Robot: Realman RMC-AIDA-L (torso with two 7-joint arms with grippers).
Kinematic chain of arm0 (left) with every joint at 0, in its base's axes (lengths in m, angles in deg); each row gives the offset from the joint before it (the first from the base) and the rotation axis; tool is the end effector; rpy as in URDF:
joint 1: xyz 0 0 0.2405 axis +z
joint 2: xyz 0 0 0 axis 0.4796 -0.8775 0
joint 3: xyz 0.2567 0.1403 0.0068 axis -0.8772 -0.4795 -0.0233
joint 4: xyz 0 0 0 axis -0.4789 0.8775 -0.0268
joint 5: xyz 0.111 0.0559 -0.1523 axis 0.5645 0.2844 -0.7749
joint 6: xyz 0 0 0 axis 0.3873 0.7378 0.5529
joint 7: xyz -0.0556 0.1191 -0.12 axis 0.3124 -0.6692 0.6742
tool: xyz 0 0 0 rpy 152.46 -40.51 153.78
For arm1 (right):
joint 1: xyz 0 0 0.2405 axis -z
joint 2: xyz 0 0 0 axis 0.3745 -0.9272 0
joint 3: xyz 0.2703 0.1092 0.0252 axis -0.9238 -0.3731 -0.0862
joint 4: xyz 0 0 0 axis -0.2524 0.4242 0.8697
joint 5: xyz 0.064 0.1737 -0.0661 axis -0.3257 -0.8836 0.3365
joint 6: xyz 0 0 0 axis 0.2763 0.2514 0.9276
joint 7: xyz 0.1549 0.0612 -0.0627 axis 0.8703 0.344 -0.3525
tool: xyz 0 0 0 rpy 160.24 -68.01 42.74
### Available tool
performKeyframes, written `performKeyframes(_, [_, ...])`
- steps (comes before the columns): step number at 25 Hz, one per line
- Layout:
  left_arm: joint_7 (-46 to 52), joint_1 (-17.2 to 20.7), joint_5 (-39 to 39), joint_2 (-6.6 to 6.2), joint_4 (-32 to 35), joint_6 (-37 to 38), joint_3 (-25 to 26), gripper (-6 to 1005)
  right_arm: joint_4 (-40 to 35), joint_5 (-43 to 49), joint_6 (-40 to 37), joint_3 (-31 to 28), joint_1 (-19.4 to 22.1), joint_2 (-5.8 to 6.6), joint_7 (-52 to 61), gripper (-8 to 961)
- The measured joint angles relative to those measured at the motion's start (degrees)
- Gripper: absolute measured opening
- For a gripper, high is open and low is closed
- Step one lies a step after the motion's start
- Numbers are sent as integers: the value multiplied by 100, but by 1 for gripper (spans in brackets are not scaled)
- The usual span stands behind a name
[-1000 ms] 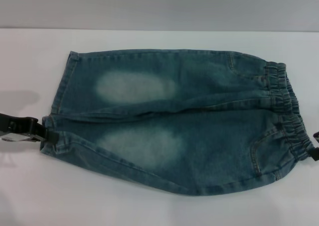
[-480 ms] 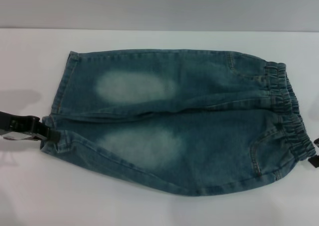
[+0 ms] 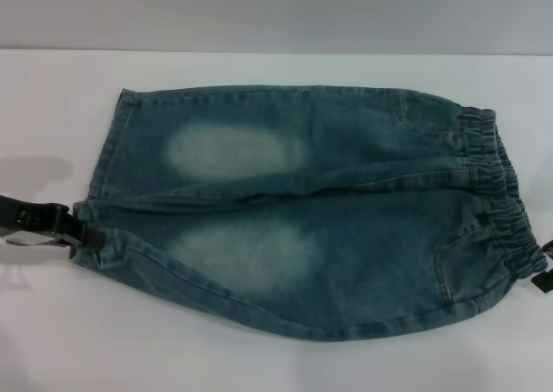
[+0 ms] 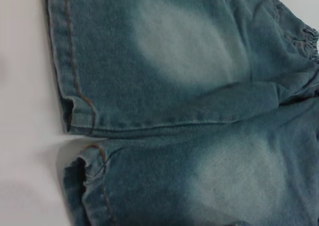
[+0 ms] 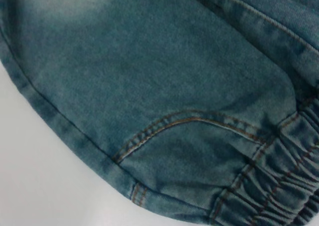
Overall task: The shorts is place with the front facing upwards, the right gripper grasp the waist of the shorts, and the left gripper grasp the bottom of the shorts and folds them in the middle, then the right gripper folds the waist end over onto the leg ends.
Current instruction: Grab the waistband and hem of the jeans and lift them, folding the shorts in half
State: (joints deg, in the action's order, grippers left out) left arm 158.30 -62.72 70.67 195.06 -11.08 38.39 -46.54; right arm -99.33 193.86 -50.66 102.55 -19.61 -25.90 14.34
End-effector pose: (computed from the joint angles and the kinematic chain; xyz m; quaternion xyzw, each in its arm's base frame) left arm -0.3267 0.3500 0.0273 -0.7896 -0.6099 -0.0259 0.0619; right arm 0.3340 0.3648 0.0224 -0.9305 0.3076 -0.1858 0.0711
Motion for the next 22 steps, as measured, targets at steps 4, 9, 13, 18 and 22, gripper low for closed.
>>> performKeyframes(4, [0,-1,0,-2,8,18,0,3,11,13,42,13,-21,5,31,603])
performKeyframes(9, [-8,-5,0,-4,31,62,0,3,106,22,139,47,-43,-30,35,603])
performKeyframes(13, [-27,-5,-26,-6,19,64,0,3,190,23,250,126,-44,-114,35,603])
performKeyframes(18, [-41,-4,-35,-5,8,65,0,3,189,-27,270,145,-44,-143,35,604])
performKeyframes(22, [-54,10,-36,-5,3,65,0,3,164,-45,244,139,-42,-145,35,604])
